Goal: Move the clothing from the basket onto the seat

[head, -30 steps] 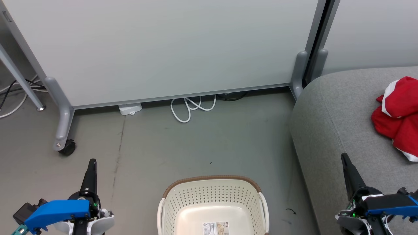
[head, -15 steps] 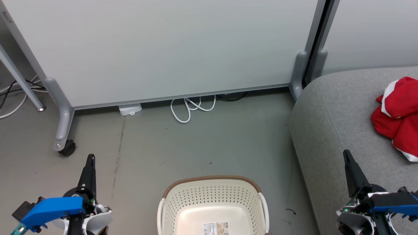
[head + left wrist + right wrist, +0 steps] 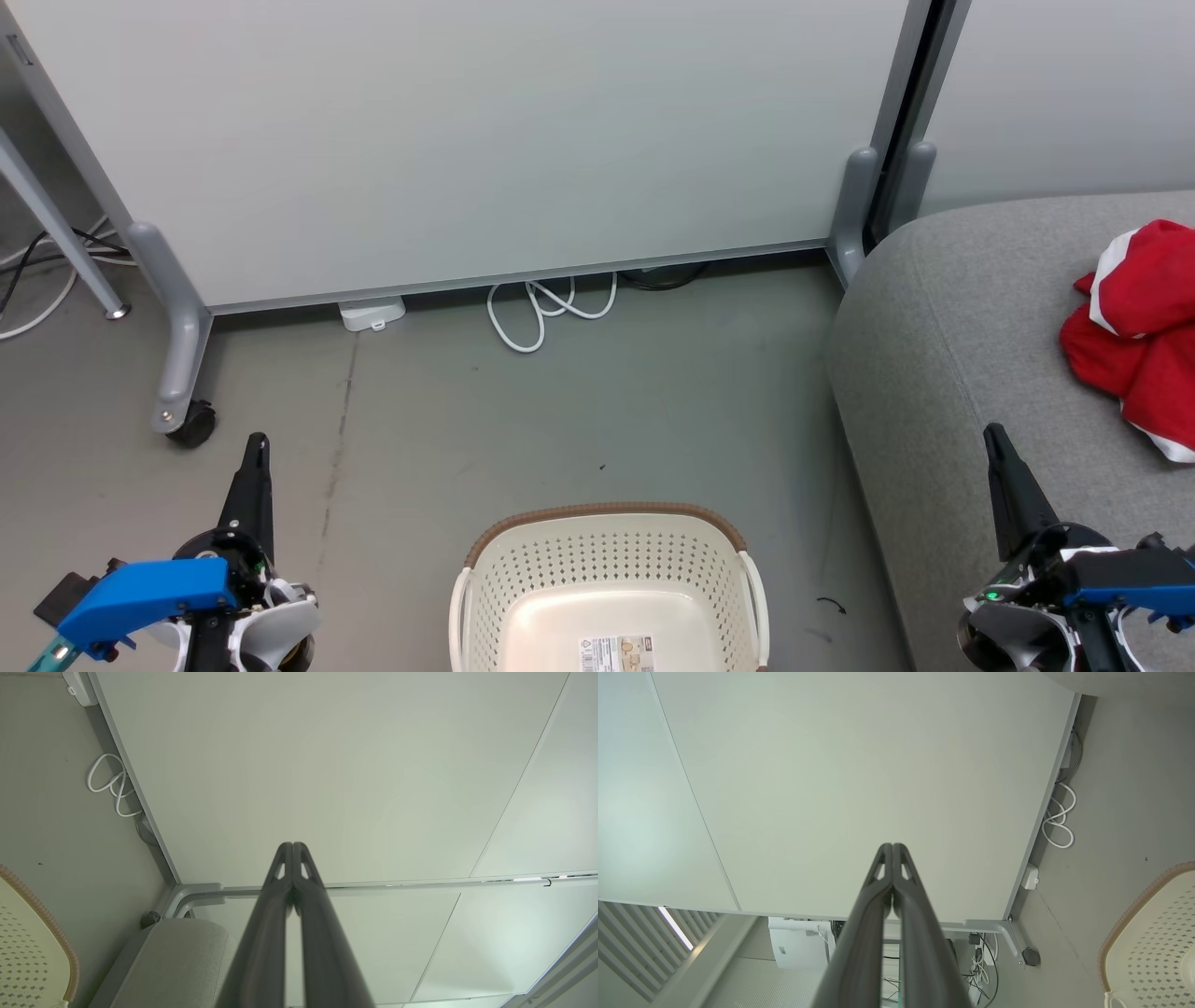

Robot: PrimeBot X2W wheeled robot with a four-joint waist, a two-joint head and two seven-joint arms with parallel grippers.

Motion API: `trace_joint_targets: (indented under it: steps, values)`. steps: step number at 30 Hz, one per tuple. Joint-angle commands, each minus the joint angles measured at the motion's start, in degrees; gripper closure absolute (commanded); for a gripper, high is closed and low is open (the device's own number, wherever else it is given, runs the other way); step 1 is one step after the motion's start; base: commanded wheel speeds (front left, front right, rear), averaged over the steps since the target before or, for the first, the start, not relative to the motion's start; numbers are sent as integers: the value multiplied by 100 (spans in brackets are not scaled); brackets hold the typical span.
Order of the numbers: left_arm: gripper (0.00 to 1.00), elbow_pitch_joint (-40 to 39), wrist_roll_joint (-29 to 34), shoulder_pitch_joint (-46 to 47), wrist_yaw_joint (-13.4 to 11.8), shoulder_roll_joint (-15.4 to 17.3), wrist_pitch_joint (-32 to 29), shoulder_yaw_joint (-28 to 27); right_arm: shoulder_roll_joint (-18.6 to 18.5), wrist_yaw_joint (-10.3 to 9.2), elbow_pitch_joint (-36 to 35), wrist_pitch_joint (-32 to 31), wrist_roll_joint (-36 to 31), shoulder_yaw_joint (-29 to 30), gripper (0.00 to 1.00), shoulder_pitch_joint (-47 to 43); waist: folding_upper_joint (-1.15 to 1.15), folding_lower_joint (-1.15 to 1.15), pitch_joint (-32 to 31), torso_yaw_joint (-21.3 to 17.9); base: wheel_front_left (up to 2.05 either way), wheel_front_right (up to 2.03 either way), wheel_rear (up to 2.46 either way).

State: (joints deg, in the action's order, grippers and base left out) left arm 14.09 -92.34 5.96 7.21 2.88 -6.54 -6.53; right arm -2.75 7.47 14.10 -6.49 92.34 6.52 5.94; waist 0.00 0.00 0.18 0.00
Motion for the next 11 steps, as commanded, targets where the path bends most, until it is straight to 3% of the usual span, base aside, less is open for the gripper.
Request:
trace_joint_targets:
  steps: [1,11]
  values:
    - [100,-21,-13,55,51,-5,-21,-16,-23,4,-19,-16,15,9,100,56,0,0,0,0,0,0,0]
    - [100,-21,-13,55,51,-5,-20,-16,-23,4,-19,-16,16,9,100,56,0,0,0,0,0,0,0]
